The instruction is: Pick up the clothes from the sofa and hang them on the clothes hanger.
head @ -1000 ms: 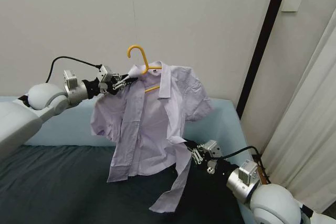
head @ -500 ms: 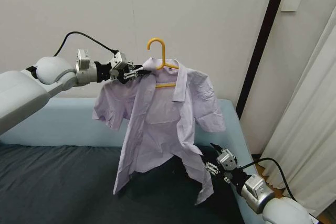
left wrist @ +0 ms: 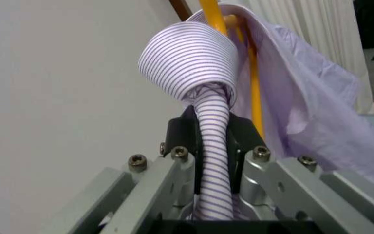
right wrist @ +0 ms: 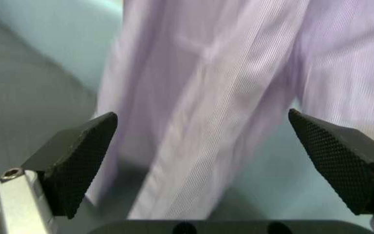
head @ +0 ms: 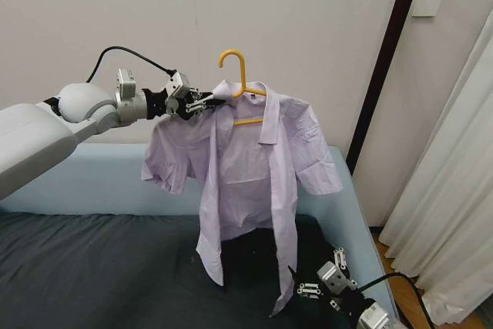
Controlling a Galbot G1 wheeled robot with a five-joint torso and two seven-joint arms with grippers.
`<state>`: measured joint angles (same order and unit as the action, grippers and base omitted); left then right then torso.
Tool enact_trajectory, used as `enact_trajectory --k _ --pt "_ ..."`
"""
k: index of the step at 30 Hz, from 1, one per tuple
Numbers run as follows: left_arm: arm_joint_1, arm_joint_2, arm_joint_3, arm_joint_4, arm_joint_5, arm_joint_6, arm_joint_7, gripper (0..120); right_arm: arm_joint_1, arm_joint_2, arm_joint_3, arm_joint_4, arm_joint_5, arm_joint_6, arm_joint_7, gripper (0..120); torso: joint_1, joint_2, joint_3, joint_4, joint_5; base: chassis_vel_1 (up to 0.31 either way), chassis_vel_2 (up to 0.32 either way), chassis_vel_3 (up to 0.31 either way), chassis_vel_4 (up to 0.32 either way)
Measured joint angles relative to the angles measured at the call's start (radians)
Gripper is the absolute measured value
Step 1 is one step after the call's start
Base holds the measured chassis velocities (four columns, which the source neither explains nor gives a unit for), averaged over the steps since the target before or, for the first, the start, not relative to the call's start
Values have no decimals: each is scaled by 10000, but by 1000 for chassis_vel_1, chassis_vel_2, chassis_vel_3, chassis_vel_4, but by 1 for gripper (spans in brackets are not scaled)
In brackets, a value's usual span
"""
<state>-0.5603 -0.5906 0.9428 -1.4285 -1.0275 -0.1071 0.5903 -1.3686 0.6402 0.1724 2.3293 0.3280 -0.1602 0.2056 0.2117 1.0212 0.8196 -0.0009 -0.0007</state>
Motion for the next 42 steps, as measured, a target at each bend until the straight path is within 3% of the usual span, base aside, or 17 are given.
enact_trajectory --k 5,8,13,20,24,36,38,42 --pt "185 37 51 -691 -233 119 -529 7 1290 -269 -155 540 1314 -448 656 100 1 0 0 -3 7 0 0 0 0" --pt "286 15 181 -1208 -241 367 -762 7 2979 -496 -371 605 3373 -881 1821 100 1 0 1 4 6 0 0 0 0" --pt "241 -146 412 -1597 -241 671 -1147 7 3841 -718 -246 512 4488 -967 2535 100 0 0 1 -2 4 0 0 0 0" --pt "477 -353 457 -2086 -247 997 -1794 7 4306 -587 -431 -9 4078 -867 2896 100 1 0 1 -8 10 0 0 0 0" --pt "635 -505 459 -2513 -366 1175 -2182 7 5458 -428 -809 -180 4424 -1119 3500 100 1 0 1 4 6 0 0 0 0" --pt "898 -1287 396 -2572 -373 1363 -2724 7 5779 -977 -866 -339 3892 -1372 3296 100 1 0 2 -5 7 0 0 0 0" --pt "1180 -1743 282 -2506 -269 1420 -2893 7 5908 -998 -1008 -417 3739 -1829 3653 100 1 0 1 -10 8 0 0 0 0" --pt "1276 -1759 180 -2525 -253 1451 -2976 7 6025 -948 -1119 -782 3647 -2134 3972 96 1 0 2 2 7 0 0 0 0"
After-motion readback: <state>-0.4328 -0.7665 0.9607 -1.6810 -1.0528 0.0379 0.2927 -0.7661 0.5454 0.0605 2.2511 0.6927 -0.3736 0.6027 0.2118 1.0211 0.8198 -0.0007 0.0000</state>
